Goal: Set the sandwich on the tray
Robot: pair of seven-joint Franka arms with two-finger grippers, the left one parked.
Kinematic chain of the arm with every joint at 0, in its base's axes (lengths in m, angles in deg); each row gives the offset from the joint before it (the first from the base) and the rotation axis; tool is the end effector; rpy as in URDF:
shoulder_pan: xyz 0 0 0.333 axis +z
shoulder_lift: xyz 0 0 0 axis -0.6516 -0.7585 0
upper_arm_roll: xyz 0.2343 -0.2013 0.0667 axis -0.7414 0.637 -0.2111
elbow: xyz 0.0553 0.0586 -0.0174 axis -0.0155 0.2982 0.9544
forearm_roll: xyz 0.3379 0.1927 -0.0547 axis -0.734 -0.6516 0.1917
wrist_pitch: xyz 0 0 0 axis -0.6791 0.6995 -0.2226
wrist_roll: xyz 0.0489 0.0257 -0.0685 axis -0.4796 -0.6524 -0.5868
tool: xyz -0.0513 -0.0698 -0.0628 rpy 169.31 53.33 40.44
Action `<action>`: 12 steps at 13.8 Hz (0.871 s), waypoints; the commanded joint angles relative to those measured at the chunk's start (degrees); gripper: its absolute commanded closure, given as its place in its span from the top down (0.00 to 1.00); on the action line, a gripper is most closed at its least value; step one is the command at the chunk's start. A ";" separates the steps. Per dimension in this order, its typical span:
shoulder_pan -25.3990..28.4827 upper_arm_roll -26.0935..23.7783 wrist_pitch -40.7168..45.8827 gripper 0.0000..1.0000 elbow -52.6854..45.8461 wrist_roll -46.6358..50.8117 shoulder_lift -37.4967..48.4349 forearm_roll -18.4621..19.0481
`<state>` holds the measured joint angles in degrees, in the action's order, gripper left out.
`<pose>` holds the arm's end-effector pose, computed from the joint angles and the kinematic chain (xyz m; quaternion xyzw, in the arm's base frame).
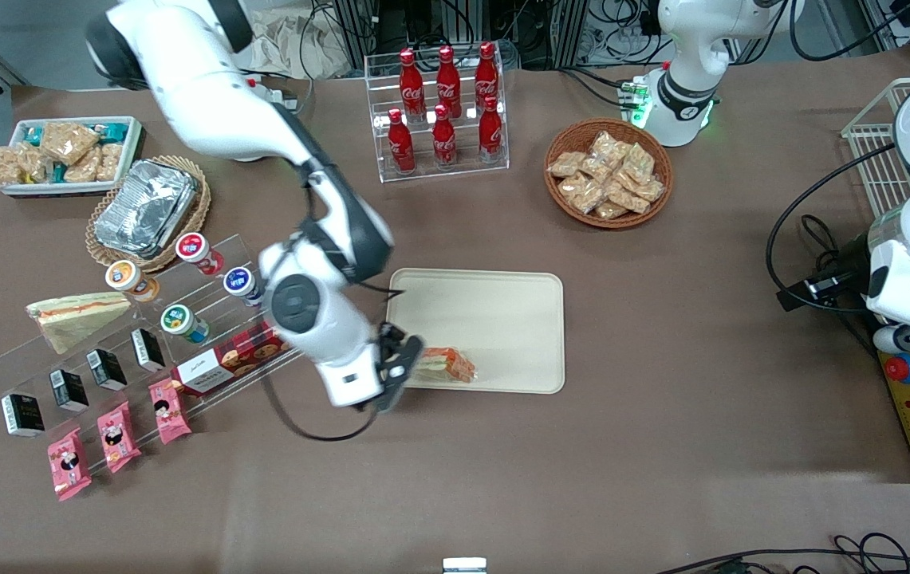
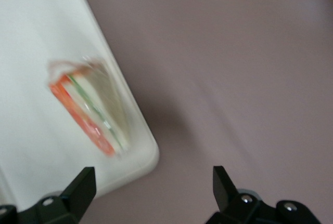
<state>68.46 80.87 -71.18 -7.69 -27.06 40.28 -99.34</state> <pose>0.6644 0.3217 0.3491 -0.8809 -0.4678 -0.0475 0.0538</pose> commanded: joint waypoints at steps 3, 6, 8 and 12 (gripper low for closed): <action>-12.37 -0.37 15.95 1.00 1.00 1.31 11.14 -2.40; -17.67 -0.19 22.13 1.00 1.00 7.00 16.60 -1.88; -20.48 -0.19 23.99 1.00 1.00 14.90 18.81 -1.87; -22.25 3.22 26.89 1.00 0.82 19.42 21.36 1.90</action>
<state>46.44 82.69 -45.62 -8.08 -9.90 60.07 -98.99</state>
